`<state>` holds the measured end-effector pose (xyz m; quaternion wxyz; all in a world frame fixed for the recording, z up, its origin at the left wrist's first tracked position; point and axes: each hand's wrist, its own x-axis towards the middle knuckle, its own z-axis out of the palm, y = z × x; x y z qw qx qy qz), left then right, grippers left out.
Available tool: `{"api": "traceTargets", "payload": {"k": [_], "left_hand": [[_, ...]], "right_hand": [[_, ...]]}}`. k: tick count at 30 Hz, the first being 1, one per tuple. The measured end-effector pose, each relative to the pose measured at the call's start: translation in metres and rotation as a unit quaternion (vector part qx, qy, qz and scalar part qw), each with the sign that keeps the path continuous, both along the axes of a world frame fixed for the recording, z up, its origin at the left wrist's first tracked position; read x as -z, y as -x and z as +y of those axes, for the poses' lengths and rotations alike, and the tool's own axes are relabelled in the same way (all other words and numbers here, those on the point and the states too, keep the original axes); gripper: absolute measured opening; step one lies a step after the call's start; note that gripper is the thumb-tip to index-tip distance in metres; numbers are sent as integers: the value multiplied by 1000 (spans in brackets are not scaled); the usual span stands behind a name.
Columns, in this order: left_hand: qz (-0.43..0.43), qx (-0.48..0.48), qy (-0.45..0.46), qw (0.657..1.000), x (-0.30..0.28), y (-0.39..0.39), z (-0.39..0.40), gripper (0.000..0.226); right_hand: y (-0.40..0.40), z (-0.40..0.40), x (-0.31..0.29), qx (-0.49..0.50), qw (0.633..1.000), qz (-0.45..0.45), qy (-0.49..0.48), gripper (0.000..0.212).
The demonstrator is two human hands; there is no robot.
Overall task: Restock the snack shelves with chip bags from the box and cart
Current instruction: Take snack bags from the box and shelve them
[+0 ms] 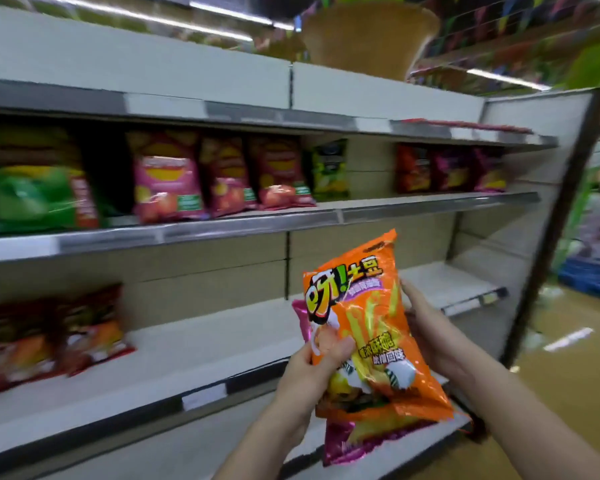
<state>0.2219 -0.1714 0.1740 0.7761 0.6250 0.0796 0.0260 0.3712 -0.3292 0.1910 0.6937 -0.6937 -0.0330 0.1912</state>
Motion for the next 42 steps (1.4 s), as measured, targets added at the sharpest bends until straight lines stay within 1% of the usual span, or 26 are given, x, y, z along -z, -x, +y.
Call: {"api": "traceTargets", "payload": {"k": [3,4,6,8,13,16,20,25,28,29,32,34,37,41,42], "left_hand": [[45,-71,19,996,14,37,46,84],[53,-93,17,994,16,50,62,86],[59,-137,1,989,19,77,93,90],[65,-179,-15,982,19,102,118,85],[80,-294,-31,952,16,166,167,70],[76,-349,-28,934,16,200,185,65],[63,-399,-44,914,16,238,204,68],[63,-439,-90,892,8,280,217,62],[88,-464,-83,878,2,297,221,61],[93,-474,-71,873,-1,302,222,59],[109,-505,-56,855,-1,308,229,65],[109,-531,-46,839,3,306,232,65],[100,-541,-39,834,11,298,229,43],[85,-529,-53,843,15,283,223,12],[83,-519,-56,849,16,276,222,11]], "right_hand": [[37,58,18,-87,995,28,-31,113],[48,79,23,-114,992,35,-36,112],[77,117,26,-168,984,41,-48,99],[101,148,25,-206,977,32,-54,88],[161,218,15,-315,947,23,-53,75],[195,253,13,-388,920,0,-60,70],[229,290,13,-433,899,-28,-60,74],[259,326,17,-483,872,-9,-79,76],[269,338,17,-505,860,5,-82,89],[272,340,16,-512,855,9,-84,88],[276,340,14,-546,832,26,-97,70],[275,337,14,-557,825,26,-93,62],[270,330,17,-544,834,31,-82,50],[253,317,22,-526,847,46,-69,47],[246,312,24,-519,851,46,-66,47]]}}
